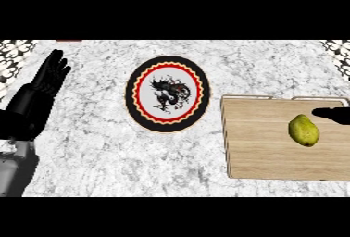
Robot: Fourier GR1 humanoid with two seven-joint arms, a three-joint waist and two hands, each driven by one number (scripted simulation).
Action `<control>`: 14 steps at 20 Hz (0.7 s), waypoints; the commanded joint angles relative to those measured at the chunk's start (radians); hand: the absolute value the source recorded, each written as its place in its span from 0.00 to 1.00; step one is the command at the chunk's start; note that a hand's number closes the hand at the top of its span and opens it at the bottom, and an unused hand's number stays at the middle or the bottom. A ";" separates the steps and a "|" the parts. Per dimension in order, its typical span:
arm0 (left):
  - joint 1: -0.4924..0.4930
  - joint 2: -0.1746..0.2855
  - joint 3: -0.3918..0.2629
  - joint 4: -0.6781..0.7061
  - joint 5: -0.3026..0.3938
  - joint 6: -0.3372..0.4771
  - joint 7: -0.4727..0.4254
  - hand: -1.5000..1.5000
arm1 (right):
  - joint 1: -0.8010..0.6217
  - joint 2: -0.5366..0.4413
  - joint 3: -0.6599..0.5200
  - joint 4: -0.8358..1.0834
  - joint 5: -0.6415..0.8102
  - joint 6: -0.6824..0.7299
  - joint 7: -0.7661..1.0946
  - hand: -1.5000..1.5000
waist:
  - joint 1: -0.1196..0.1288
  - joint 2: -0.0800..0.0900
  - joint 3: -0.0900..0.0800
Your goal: Pick the pear from the tray and place it in the plate
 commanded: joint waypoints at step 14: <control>-0.019 -0.046 0.029 -0.014 -0.034 -0.027 0.035 0.50 | -0.057 -0.133 0.089 -0.015 -0.040 0.471 0.424 0.00 | 0.007 0.002 0.003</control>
